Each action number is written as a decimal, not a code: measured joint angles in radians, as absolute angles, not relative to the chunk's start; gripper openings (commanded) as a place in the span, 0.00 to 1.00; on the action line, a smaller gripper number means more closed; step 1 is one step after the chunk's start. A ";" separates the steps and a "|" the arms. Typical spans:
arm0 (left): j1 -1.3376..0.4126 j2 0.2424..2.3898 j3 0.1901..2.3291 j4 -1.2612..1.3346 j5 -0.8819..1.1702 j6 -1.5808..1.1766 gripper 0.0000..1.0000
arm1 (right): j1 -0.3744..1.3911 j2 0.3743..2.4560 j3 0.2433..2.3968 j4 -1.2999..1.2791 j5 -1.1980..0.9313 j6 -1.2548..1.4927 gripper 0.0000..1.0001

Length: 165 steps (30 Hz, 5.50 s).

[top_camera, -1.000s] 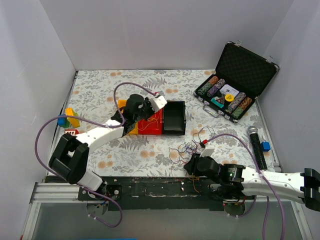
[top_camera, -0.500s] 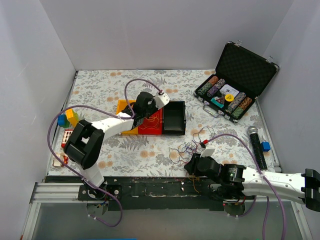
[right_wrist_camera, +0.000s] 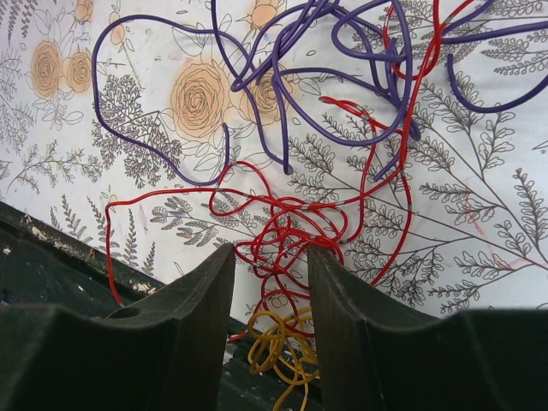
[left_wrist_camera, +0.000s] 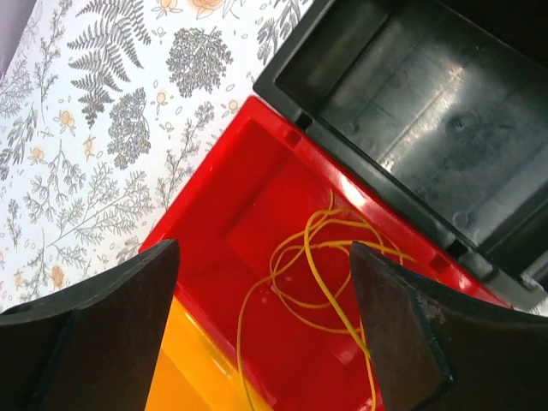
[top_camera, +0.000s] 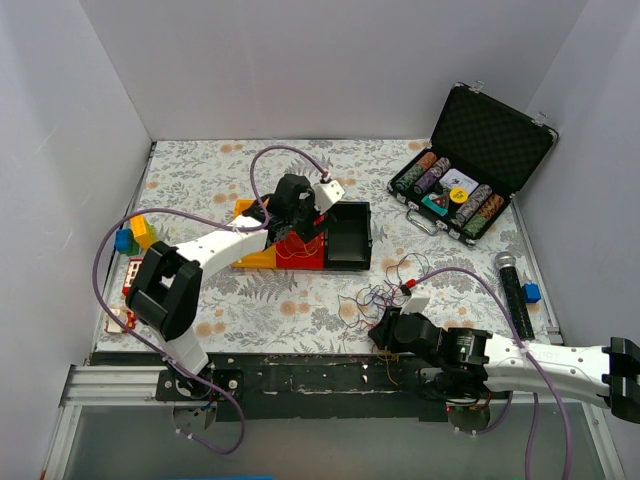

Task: Untangle the cables

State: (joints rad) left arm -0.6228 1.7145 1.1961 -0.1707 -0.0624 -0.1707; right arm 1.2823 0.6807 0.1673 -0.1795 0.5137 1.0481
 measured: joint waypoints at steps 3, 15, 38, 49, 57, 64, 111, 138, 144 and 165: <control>-0.614 1.670 1.174 -0.196 -0.056 -0.164 0.81 | 1.282 0.680 0.167 -0.180 0.514 1.047 0.48; -0.533 1.585 1.163 -0.181 -0.032 -0.151 0.83 | 1.282 0.682 0.167 -0.179 0.513 1.043 0.48; -0.542 1.570 1.071 -0.291 0.400 0.062 0.89 | 1.282 0.709 0.170 -0.152 0.515 1.035 0.48; -0.533 1.631 1.026 -0.090 0.249 0.127 0.84 | 1.282 0.721 0.174 -0.146 0.514 1.028 0.49; -0.525 1.647 0.907 0.096 0.139 0.202 0.84 | 1.282 0.729 0.176 -0.139 0.514 1.017 0.49; -0.537 1.646 0.918 0.126 0.116 0.178 0.90 | 1.282 0.743 0.187 -0.140 0.514 1.014 0.49; -0.882 1.812 1.131 -0.186 0.593 -0.249 0.58 | 1.282 0.648 0.139 -0.133 0.460 1.003 0.48; -0.862 1.604 1.385 -0.377 0.560 -0.331 0.00 | 1.282 0.551 0.109 -0.178 0.458 1.072 0.49; -0.859 1.478 1.484 -0.421 0.518 -0.327 0.00 | 1.282 0.561 0.108 -0.171 0.464 1.092 0.49; -0.792 1.207 1.507 -0.045 -0.122 -0.183 0.00 | 1.282 0.687 0.143 -0.109 0.468 1.095 0.49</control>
